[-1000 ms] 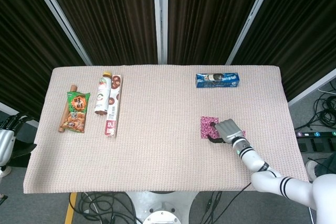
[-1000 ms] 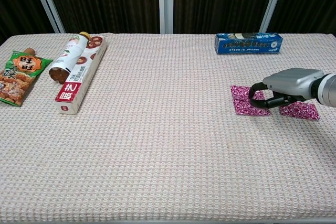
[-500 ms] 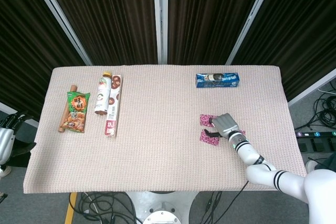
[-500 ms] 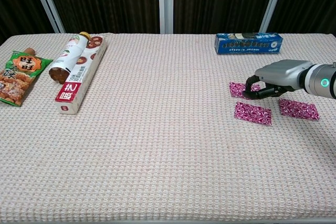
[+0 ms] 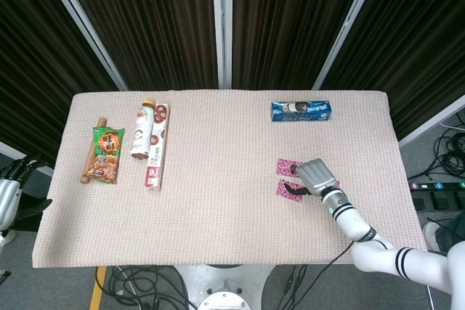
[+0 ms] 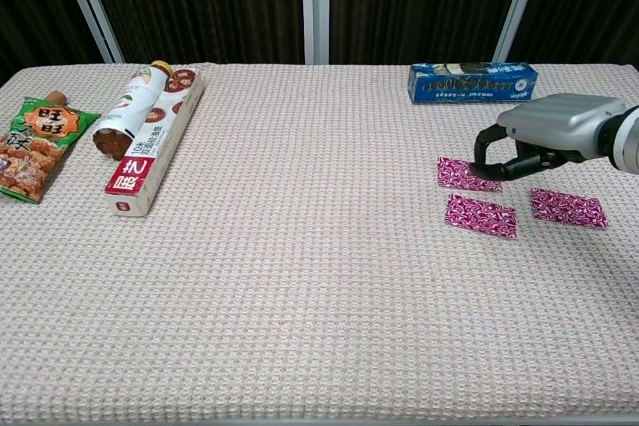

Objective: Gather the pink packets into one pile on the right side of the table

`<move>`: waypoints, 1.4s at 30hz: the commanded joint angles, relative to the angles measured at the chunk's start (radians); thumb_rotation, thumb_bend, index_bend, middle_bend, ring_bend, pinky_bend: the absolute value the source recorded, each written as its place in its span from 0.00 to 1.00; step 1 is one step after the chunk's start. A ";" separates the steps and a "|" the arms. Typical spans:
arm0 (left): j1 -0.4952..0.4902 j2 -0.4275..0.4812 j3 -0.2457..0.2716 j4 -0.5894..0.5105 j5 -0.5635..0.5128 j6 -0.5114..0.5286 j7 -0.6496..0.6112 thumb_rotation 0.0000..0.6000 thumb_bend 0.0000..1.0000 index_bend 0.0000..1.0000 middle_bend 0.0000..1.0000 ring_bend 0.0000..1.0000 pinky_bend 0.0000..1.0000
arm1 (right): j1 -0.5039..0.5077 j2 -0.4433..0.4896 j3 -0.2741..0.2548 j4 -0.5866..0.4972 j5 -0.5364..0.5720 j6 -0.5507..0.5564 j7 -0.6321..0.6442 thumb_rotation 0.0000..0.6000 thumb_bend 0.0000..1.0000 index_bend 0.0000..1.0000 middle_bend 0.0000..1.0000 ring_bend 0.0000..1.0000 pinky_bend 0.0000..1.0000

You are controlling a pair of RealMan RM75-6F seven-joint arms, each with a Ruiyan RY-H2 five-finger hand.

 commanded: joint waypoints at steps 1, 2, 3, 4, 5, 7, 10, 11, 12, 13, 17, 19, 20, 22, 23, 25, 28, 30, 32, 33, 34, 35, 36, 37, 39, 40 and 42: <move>0.003 0.003 0.001 -0.006 0.002 0.004 0.001 1.00 0.00 0.31 0.29 0.23 0.34 | -0.060 -0.016 -0.011 -0.025 -0.033 0.121 -0.014 0.60 0.17 0.48 1.00 1.00 0.98; 0.004 0.004 0.002 -0.009 0.003 0.006 0.001 1.00 0.00 0.31 0.29 0.23 0.34 | -0.073 -0.027 -0.013 -0.020 -0.039 0.145 -0.014 0.68 0.14 0.51 1.00 1.00 0.97; 0.005 0.005 0.002 -0.012 0.004 0.008 0.001 1.00 0.00 0.31 0.29 0.23 0.34 | -0.088 -0.041 -0.017 -0.015 -0.041 0.166 -0.015 0.71 0.12 0.53 1.00 1.00 0.98; 0.006 0.006 0.003 -0.013 0.005 0.009 0.001 1.00 0.00 0.31 0.29 0.23 0.34 | -0.097 -0.049 -0.019 -0.011 -0.036 0.175 -0.019 0.73 0.10 0.55 1.00 1.00 0.97; 0.007 0.007 0.004 -0.015 0.005 0.010 0.001 1.00 0.00 0.31 0.29 0.23 0.34 | -0.104 -0.056 -0.020 -0.008 -0.031 0.181 -0.026 0.75 0.07 0.55 1.00 1.00 0.98; 0.010 0.008 0.005 -0.016 0.007 0.015 -0.001 1.00 0.00 0.31 0.29 0.23 0.34 | -0.116 -0.075 -0.022 0.003 -0.022 0.192 -0.038 0.76 0.04 0.55 1.00 1.00 0.97; 0.014 0.012 0.005 -0.018 0.009 0.022 -0.007 1.00 0.00 0.31 0.29 0.23 0.34 | -0.130 -0.101 -0.016 0.023 -0.007 0.196 -0.035 0.76 0.01 0.55 1.00 1.00 0.97; 0.015 0.013 0.006 -0.018 0.010 0.023 -0.008 1.00 0.00 0.31 0.29 0.23 0.34 | -0.134 -0.110 -0.013 0.030 0.000 0.191 -0.031 0.76 0.01 0.55 1.00 1.00 0.97; 0.015 0.014 0.006 -0.018 0.009 0.023 -0.010 1.00 0.00 0.31 0.29 0.23 0.34 | -0.136 -0.115 -0.012 0.036 0.005 0.186 -0.029 0.74 0.01 0.53 1.00 1.00 0.97; 0.016 0.015 0.006 -0.017 0.009 0.023 -0.011 1.00 0.00 0.31 0.29 0.23 0.34 | -0.138 -0.119 -0.009 0.041 0.007 0.184 -0.028 0.72 0.01 0.51 1.00 1.00 0.97; 0.017 0.021 0.005 -0.015 0.007 0.022 -0.019 1.00 0.00 0.31 0.29 0.23 0.34 | -0.148 -0.135 0.011 0.052 0.024 0.185 -0.017 0.57 0.01 0.41 1.00 1.00 0.98; 0.016 0.021 0.004 -0.014 0.007 0.021 -0.021 1.00 0.00 0.31 0.29 0.23 0.34 | -0.152 -0.138 0.020 0.050 0.034 0.187 -0.013 0.53 0.00 0.41 1.00 1.00 0.97; 0.015 0.021 0.004 -0.013 0.008 0.020 -0.023 1.00 0.00 0.31 0.29 0.23 0.34 | -0.156 -0.139 0.024 0.049 0.038 0.189 -0.012 0.52 0.00 0.41 1.00 1.00 0.97; 0.013 0.019 0.004 -0.012 0.008 0.017 -0.024 1.00 0.00 0.31 0.29 0.23 0.34 | -0.159 -0.140 0.027 0.047 0.040 0.190 -0.011 0.51 0.00 0.41 1.00 1.00 0.97; 0.012 0.019 0.005 -0.011 0.009 0.015 -0.025 1.00 0.00 0.31 0.29 0.23 0.34 | -0.160 -0.140 0.029 0.046 0.040 0.188 -0.011 0.51 0.00 0.41 1.00 1.00 0.98; 0.010 0.017 0.005 -0.010 0.011 0.013 -0.026 1.00 0.00 0.31 0.29 0.23 0.34 | -0.162 -0.140 0.031 0.048 0.041 0.183 -0.010 0.51 0.00 0.41 1.00 1.00 0.97; 0.011 0.017 0.005 -0.008 0.012 0.015 -0.027 1.00 0.00 0.31 0.29 0.23 0.34 | -0.161 -0.146 0.035 0.061 0.045 0.174 -0.014 0.51 0.00 0.41 1.00 1.00 0.98; 0.013 0.018 0.005 -0.007 0.009 0.015 -0.029 1.00 0.00 0.31 0.29 0.23 0.34 | -0.158 -0.154 0.039 0.075 0.047 0.166 -0.016 0.52 0.00 0.41 1.00 1.00 0.98; 0.012 0.018 0.005 -0.006 0.009 0.014 -0.030 1.00 0.00 0.31 0.29 0.23 0.34 | -0.149 -0.163 0.047 0.092 0.051 0.152 -0.020 0.51 0.00 0.41 1.00 1.00 0.98; 0.012 0.017 0.004 -0.006 0.009 0.014 -0.030 1.00 0.00 0.31 0.29 0.23 0.34 | -0.145 -0.168 0.051 0.099 0.054 0.146 -0.023 0.51 0.00 0.41 1.00 1.00 0.97; 0.012 0.017 0.004 -0.006 0.008 0.014 -0.031 1.00 0.00 0.31 0.29 0.23 0.34 | -0.141 -0.172 0.055 0.106 0.057 0.142 -0.026 0.51 0.00 0.41 1.00 1.00 0.97; 0.011 0.017 0.003 -0.007 0.009 0.014 -0.032 1.00 0.00 0.31 0.29 0.23 0.34 | -0.137 -0.178 0.059 0.114 0.063 0.136 -0.030 0.51 0.00 0.41 1.00 1.00 0.97; 0.011 0.018 0.002 -0.006 0.009 0.015 -0.032 1.00 0.00 0.31 0.29 0.23 0.34 | -0.134 -0.183 0.062 0.119 0.066 0.131 -0.031 0.51 0.00 0.41 1.00 1.00 0.97; 0.011 0.018 0.002 -0.006 0.008 0.015 -0.032 1.00 0.00 0.31 0.29 0.23 0.34 | -0.133 -0.186 0.063 0.124 0.069 0.127 -0.032 0.52 0.00 0.41 1.00 1.00 0.97; 0.010 0.020 0.000 -0.005 0.006 0.013 -0.035 1.00 0.00 0.31 0.29 0.23 0.34 | -0.129 -0.195 0.064 0.135 0.076 0.116 -0.037 0.52 0.00 0.41 1.00 1.00 0.97; 0.009 0.021 0.000 -0.005 0.006 0.012 -0.036 1.00 0.00 0.31 0.29 0.23 0.34 | -0.128 -0.199 0.065 0.140 0.079 0.111 -0.037 0.51 0.00 0.41 1.00 1.00 0.98; 0.009 0.023 0.000 -0.005 0.005 0.010 -0.039 1.00 0.00 0.31 0.29 0.23 0.34 | -0.127 -0.205 0.066 0.148 0.079 0.106 -0.034 0.52 0.00 0.41 1.00 1.00 0.98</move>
